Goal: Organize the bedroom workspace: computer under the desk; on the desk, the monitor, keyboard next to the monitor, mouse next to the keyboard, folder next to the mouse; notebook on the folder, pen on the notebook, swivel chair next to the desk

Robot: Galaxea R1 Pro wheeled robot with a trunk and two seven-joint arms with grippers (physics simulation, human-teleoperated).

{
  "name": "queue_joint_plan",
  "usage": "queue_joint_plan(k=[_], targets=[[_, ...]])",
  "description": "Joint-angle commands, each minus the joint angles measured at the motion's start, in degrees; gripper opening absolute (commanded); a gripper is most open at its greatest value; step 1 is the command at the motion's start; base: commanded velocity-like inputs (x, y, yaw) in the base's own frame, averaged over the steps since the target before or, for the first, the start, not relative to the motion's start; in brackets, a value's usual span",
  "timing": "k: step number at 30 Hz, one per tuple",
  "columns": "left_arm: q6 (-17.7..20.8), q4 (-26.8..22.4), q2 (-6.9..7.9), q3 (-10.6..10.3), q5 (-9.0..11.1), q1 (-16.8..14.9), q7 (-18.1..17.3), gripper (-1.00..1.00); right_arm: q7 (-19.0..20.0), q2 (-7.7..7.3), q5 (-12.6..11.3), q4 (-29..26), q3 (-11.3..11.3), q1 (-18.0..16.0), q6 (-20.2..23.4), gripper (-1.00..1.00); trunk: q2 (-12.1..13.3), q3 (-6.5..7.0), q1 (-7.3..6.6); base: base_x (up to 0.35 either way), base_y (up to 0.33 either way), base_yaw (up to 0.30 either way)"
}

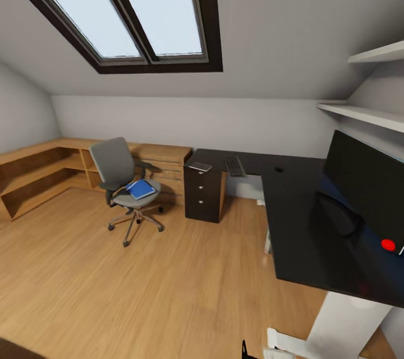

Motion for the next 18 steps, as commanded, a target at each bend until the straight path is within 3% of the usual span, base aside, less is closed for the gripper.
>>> queue_joint_plan(k=[1, 18], targets=[[-0.3, -0.1, 0.09, -0.4, 0.6, 0.0, 0.4, 1.00, -0.3, -0.01, -0.2, 0.0, 0.3, 0.0, -0.1, 1.00, 0.0, -0.15, 0.04, 0.333, 0.029, 0.000], [-0.3, 0.3, 0.04, -0.4, 0.6, 0.0, 0.4, 1.00, -0.3, -0.01, -0.2, 0.0, 0.3, 0.0, -0.1, 1.00, 0.0, -0.63, 0.04, 0.331, 0.125, 0.000]])
